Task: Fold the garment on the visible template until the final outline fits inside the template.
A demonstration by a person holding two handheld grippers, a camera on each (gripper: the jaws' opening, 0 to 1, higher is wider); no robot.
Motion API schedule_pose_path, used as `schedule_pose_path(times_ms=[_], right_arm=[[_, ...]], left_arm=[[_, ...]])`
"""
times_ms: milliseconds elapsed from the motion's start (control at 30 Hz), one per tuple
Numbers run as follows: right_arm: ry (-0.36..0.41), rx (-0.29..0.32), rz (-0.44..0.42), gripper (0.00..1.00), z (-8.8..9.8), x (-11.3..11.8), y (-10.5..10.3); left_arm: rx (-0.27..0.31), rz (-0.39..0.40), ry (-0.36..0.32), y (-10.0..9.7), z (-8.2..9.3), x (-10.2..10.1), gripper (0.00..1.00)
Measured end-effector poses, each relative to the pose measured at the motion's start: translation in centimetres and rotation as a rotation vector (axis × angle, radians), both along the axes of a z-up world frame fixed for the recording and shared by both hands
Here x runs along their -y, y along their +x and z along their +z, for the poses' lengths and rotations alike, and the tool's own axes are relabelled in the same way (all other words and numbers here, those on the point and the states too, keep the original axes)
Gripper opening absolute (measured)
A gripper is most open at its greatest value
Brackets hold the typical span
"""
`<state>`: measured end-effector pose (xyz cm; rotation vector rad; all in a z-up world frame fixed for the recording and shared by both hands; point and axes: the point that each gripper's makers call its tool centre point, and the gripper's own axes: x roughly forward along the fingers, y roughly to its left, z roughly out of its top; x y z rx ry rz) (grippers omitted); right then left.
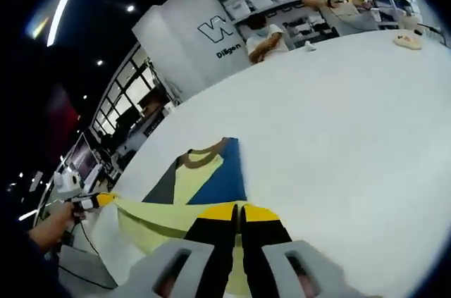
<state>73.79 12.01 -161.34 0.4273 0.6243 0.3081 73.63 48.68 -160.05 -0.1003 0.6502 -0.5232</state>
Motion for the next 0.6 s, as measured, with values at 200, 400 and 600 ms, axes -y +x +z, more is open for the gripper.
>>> schedule_pose_path(times_ms=[200, 400, 600], right_arm=[[-0.019, 0.033, -0.003, 0.0, 0.8, 0.1, 2.7], [-0.013, 0.062, -0.014, 0.0, 1.7, 0.3, 5.3], [-0.021, 0.101, 0.0, 0.0, 3.0, -0.3, 8.0]], left_arm=[[0.025, 0.02, 0.009, 2.5, 0.9, 0.2, 0.0], [0.047, 0.042, 0.011, 4.2, 1.4, 0.1, 0.0], [0.078, 0.063, 0.009, 6.3, 2.5, -0.3, 0.0]])
